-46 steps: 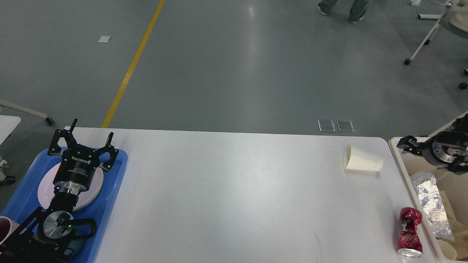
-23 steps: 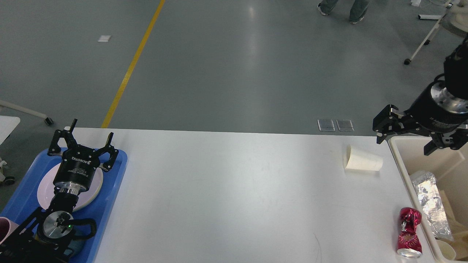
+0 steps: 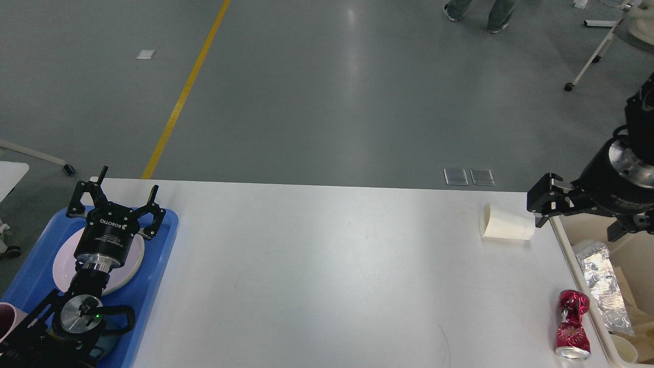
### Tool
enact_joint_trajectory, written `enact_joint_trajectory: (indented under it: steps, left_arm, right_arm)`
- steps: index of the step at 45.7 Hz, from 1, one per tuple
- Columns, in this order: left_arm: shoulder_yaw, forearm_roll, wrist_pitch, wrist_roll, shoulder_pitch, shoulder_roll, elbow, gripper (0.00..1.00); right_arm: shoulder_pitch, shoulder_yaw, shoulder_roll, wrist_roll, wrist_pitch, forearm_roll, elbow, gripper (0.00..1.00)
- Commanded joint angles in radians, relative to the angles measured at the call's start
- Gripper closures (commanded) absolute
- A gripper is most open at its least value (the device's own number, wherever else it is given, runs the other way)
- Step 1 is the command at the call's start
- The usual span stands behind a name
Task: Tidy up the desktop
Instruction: 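Raise the right gripper and move it down toward the red can, then grasp the red can with the right gripper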
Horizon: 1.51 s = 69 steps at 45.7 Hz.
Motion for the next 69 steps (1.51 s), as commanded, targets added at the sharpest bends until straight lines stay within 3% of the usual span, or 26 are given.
enact_joint_trajectory:
  steps: [1, 12, 28, 34, 55, 65, 67, 69]
  left_arm:
    - [0.0, 0.0, 0.0, 0.0, 0.0, 0.0, 0.0, 0.04]
    - [0.0, 0.0, 0.0, 0.0, 0.0, 0.0, 0.0, 0.04]
    - [0.0, 0.0, 0.0, 0.0, 0.0, 0.0, 0.0, 0.04]
    - [0.0, 0.0, 0.0, 0.0, 0.0, 0.0, 0.0, 0.04]
    - [0.0, 0.0, 0.0, 0.0, 0.0, 0.0, 0.0, 0.04]
    - [0.0, 0.0, 0.0, 0.0, 0.0, 0.0, 0.0, 0.04]
    - [0.0, 0.0, 0.0, 0.0, 0.0, 0.0, 0.0, 0.04]
    - [0.0, 0.0, 0.0, 0.0, 0.0, 0.0, 0.0, 0.04]
  right_arm:
    - [-0.125, -0.014, -0.049, 0.001, -0.069, 0.0, -0.015, 0.04]
    - [-0.45, 0.014, -0.101, 0.013, -0.107, -0.009, -0.193, 0.06]
    - [-0.936, 0.247, -0.091, 0.019, -0.112, -0.067, -0.558, 0.06]
    - [-1.033, 0.262, -0.048, 0.018, -0.218, -0.075, -0.612, 0.06]
    - [-1.122, 0.267, -0.014, 0.016, -0.377, -0.08, -0.67, 0.06]
    - [-1.15, 0.269, 0.015, 0.016, -0.387, -0.078, -0.696, 0.07]
    - [-1.15, 0.269, 0.015, 0.016, -0.388, -0.08, -0.696, 0.13]
    - [-1.15, 0.269, 0.015, 0.016, -0.388, -0.08, -0.696, 0.25]
